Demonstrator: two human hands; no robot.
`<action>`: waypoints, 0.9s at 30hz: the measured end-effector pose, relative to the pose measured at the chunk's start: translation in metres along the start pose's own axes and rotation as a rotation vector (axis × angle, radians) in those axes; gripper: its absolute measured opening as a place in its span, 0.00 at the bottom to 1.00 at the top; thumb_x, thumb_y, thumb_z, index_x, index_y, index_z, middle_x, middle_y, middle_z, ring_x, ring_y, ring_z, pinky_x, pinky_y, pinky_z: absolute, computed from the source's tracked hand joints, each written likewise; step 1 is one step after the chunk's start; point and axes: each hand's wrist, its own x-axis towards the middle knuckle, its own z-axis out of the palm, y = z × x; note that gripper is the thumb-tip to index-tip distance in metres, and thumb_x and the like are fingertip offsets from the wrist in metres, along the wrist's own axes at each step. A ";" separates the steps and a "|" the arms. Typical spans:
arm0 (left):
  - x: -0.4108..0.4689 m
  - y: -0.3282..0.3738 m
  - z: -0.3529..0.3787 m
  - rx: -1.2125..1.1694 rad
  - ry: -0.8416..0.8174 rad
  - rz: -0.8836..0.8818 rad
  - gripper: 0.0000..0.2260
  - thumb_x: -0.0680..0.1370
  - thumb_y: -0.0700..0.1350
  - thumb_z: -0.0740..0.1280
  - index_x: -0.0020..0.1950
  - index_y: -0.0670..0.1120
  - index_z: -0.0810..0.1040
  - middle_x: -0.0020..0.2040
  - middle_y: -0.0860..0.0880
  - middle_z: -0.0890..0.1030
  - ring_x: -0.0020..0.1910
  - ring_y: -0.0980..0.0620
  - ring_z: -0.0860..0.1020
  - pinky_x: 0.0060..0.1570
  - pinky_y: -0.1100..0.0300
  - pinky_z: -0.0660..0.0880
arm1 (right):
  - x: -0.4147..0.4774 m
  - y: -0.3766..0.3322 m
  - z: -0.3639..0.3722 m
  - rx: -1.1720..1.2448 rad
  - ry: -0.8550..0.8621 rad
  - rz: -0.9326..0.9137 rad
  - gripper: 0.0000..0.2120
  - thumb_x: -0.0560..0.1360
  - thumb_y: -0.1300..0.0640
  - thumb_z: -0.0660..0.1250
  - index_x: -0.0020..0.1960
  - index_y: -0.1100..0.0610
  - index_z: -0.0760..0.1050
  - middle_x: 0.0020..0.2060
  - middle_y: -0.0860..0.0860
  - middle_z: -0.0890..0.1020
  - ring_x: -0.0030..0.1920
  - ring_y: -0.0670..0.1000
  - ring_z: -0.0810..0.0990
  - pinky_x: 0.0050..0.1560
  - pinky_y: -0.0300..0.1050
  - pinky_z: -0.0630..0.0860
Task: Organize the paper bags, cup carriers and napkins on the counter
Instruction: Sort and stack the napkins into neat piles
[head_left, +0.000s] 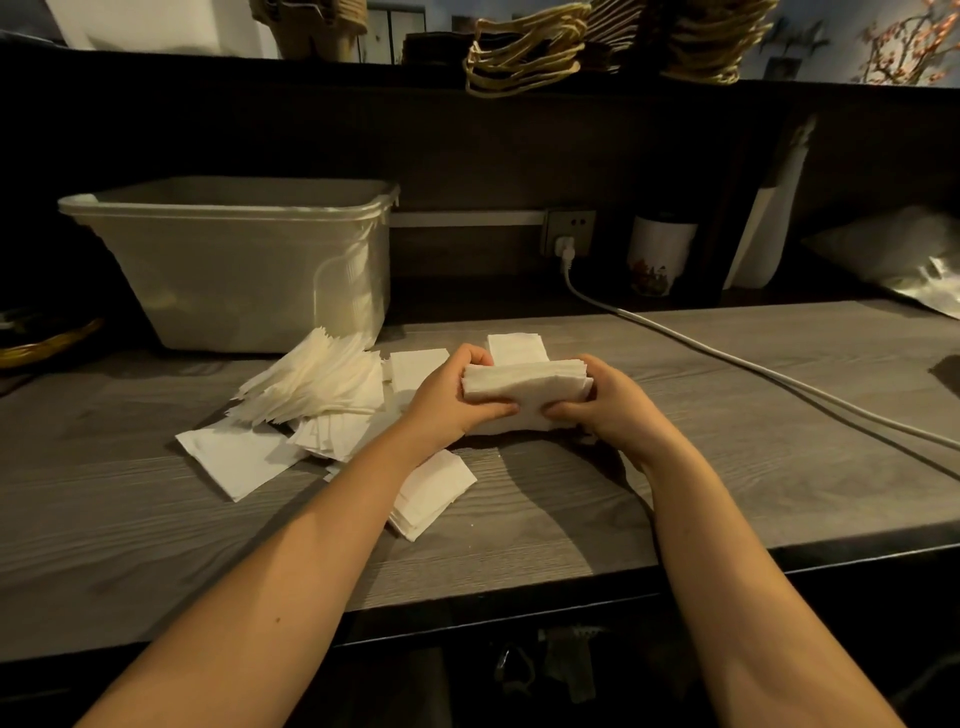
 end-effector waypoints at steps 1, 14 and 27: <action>0.000 0.000 0.000 -0.004 0.008 -0.007 0.20 0.70 0.42 0.74 0.57 0.48 0.68 0.50 0.54 0.73 0.51 0.53 0.74 0.49 0.58 0.76 | 0.000 -0.001 0.001 -0.006 -0.005 0.006 0.20 0.71 0.61 0.72 0.58 0.50 0.70 0.50 0.49 0.78 0.50 0.50 0.78 0.40 0.41 0.76; -0.003 0.004 0.006 -0.007 -0.015 -0.031 0.29 0.70 0.42 0.74 0.64 0.51 0.61 0.57 0.51 0.67 0.55 0.52 0.71 0.43 0.71 0.74 | -0.001 -0.001 0.004 0.049 -0.090 0.066 0.27 0.70 0.65 0.71 0.64 0.51 0.65 0.51 0.47 0.76 0.53 0.48 0.76 0.51 0.42 0.75; -0.002 0.019 -0.002 -0.082 -0.046 -0.059 0.17 0.72 0.46 0.71 0.59 0.49 0.71 0.52 0.53 0.77 0.52 0.54 0.77 0.50 0.61 0.77 | 0.000 -0.009 -0.003 0.749 -0.006 0.043 0.13 0.74 0.64 0.65 0.57 0.56 0.75 0.50 0.53 0.80 0.49 0.50 0.80 0.49 0.44 0.78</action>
